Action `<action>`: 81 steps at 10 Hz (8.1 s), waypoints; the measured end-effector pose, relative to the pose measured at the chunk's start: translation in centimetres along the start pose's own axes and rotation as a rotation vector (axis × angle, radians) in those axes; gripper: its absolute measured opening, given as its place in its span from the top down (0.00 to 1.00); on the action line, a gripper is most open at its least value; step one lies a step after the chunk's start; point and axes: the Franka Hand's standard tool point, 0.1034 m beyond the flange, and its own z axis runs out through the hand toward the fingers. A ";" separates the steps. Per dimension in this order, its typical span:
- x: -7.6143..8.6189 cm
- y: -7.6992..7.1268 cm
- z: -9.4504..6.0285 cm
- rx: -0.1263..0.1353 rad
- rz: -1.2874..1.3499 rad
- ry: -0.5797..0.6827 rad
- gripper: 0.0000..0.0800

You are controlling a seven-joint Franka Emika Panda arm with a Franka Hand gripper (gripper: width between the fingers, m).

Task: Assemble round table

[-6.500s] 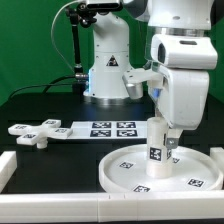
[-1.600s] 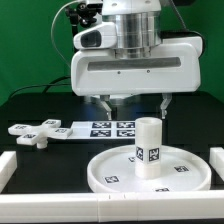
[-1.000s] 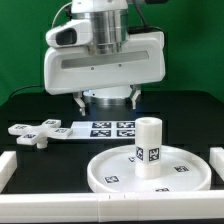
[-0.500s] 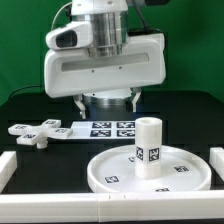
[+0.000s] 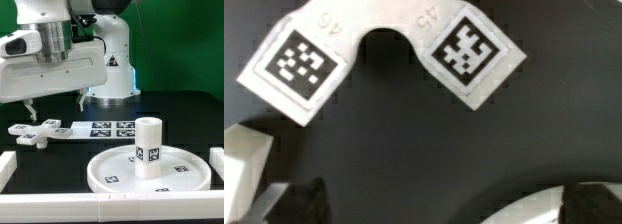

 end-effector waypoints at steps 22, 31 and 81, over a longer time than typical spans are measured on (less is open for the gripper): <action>-6.9 2.2 3.3 -0.026 -0.036 -0.037 0.19; -7.5 1.8 4.8 -0.012 -0.038 -0.060 0.19; 15.2 -9.9 -5.0 -0.020 -0.084 0.050 0.43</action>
Offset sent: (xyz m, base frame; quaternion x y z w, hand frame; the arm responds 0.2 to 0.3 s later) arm -0.0281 -0.0390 -0.0008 -0.0547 -0.0230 -0.0812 0.9949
